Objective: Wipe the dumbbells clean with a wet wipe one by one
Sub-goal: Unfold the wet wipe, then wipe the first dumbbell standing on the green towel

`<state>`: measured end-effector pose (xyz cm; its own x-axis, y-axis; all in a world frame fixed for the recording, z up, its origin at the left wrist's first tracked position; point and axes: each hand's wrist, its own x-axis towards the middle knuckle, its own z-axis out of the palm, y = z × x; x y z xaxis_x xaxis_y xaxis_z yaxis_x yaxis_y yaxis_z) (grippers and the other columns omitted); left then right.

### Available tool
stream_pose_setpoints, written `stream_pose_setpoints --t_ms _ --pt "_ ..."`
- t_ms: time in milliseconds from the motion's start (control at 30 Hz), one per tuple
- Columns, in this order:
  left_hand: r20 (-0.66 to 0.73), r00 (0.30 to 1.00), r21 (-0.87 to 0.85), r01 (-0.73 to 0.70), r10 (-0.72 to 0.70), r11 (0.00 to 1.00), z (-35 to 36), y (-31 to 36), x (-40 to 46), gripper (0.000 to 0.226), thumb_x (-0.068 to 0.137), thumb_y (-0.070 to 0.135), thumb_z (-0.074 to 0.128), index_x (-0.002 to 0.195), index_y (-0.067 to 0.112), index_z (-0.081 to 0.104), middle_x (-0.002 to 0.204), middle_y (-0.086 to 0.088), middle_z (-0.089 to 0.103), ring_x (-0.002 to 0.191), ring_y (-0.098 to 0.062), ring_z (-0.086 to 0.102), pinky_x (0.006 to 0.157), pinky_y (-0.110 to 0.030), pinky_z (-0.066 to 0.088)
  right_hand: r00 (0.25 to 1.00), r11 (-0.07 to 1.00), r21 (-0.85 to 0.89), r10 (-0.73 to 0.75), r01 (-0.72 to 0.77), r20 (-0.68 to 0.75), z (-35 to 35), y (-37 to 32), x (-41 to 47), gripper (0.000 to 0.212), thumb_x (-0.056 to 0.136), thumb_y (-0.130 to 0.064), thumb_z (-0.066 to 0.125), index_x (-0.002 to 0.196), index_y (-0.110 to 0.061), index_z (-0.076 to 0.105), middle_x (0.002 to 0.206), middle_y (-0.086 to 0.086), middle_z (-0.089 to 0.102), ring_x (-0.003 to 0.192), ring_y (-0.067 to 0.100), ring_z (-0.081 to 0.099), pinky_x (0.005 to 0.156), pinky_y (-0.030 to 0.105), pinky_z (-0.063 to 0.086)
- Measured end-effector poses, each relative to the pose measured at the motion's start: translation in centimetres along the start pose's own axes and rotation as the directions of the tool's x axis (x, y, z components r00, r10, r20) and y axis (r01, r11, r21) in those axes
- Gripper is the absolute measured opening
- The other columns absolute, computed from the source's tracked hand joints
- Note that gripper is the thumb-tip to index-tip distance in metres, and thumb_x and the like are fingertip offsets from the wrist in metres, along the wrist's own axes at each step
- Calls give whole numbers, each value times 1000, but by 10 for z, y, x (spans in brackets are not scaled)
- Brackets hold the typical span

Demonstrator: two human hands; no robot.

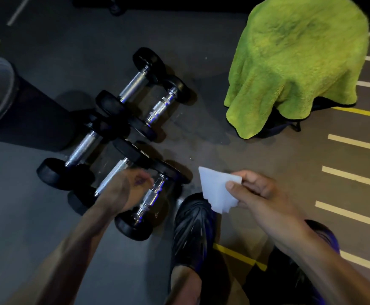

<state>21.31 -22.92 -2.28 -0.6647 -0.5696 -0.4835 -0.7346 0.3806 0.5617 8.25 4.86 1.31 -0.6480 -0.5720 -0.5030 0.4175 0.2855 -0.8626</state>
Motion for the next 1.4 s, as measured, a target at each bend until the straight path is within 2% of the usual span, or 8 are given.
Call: stream_pose_setpoints --t_ms 100,233,367,700,900,1067,1233,1400 --pt "78 991 -26 112 -110 993 14 -7 18 14 90 13 75 80 23 74 86 -4 76 87 -21 69 88 -30 51 999 999 -2 34 -34 28 -1 0 0 8 95 -32 69 99 -26 72 101 16 75 104 40 65 102 62 47" --pt "150 971 -120 204 -185 972 18 -6 35 31 92 14 71 62 21 75 63 7 71 66 -10 65 81 -31 52 999 999 3 35 -35 9 0 0 -2 22 84 -40 69 99 -24 73 101 21 72 96 44 66 101 64 47" --pt "223 955 -173 234 -193 957 25 -7 35 17 89 22 74 84 6 77 78 -10 73 74 -15 63 73 -28 48 999 999 2 39 -39 -2 0 3 -3 19 87 -37 69 99 -23 73 103 24 70 92 43 66 100 64 46" --pt "200 967 -480 238 -159 844 31 5 16 29 100 13 55 90 -10 69 74 -15 71 51 -16 60 45 -21 42 999 998 32 47 -46 -25 -8 0 -9 6 95 -26 68 97 -23 73 102 21 70 102 41 63 98 61 48" --pt "114 986 -693 -11 124 721 -17 86 -1 24 81 20 62 81 0 75 76 -21 71 65 -24 67 55 -22 51 993 996 89 -19 29 -114 -20 -17 -9 10 95 -18 65 94 -18 75 93 24 72 84 35 68 95 63 49" --pt "-88 902 -736 -344 422 583 -38 194 -2 19 67 23 70 80 13 80 66 -18 68 67 -36 59 70 -52 45 938 950 222 -145 221 -314 -42 -53 -6 24 82 -31 81 96 -12 74 92 23 69 85 25 62 86 53 48" --pt "-219 770 -825 -474 599 309 -41 305 7 30 70 16 68 96 2 72 77 -11 73 74 -26 73 82 -44 57 876 887 340 -131 313 -465 -74 -75 -9 78 41 -66 93 96 -13 77 89 16 73 89 23 67 88 53 57" --pt "-273 708 -848 -497 651 186 -24 373 21 34 82 10 68 113 -6 65 100 -26 74 84 -34 75 79 -40 59 820 848 384 -97 365 -565 -103 -85 -10 91 8 -67 95 83 -18 79 74 6 74 70 13 69 71 38 62"
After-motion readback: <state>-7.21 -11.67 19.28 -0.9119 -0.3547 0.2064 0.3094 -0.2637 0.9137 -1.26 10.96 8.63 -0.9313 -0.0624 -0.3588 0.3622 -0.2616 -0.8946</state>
